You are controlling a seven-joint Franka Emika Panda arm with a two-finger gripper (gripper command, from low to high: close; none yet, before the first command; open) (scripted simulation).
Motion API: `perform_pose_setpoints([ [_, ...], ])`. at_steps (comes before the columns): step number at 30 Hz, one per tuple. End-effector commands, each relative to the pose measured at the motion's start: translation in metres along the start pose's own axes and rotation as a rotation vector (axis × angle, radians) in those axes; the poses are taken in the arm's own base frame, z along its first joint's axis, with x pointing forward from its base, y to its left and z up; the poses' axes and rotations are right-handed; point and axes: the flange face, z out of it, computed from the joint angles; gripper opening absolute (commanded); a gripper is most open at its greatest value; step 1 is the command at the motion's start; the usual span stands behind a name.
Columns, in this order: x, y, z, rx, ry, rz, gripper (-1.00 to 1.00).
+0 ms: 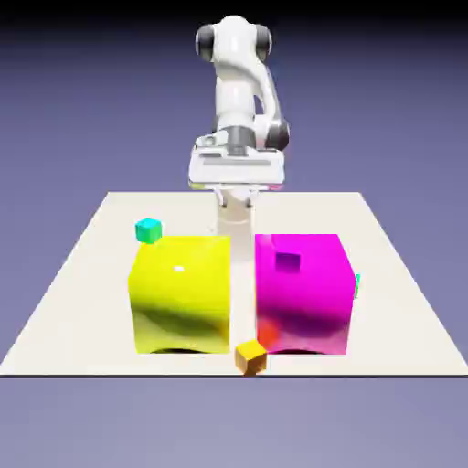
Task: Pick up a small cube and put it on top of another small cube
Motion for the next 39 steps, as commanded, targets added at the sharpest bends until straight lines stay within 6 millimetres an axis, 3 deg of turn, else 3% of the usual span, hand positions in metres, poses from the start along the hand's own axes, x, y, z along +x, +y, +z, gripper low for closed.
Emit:
perform_pose_setpoints([
  [1,-0.003,-0.008,0.007,-0.003,-0.031,-0.027,0.00],
  [13,-0.050,-0.096,0.091,-0.058,-0.257,-0.335,0.00],
  [26,-0.144,-0.181,0.169,-0.225,-0.295,-0.781,0.00],
  [27,-0.156,-0.187,0.172,-0.237,-0.291,-0.833,0.00],
  [32,-0.289,-0.170,0.145,-0.203,-0.388,-1.411,0.00],
  [36,-0.382,-0.133,0.109,-0.146,-0.433,-1.899,0.00],
  [39,-0.439,-0.094,0.079,-0.094,-0.437,-2.270,0.00],
])
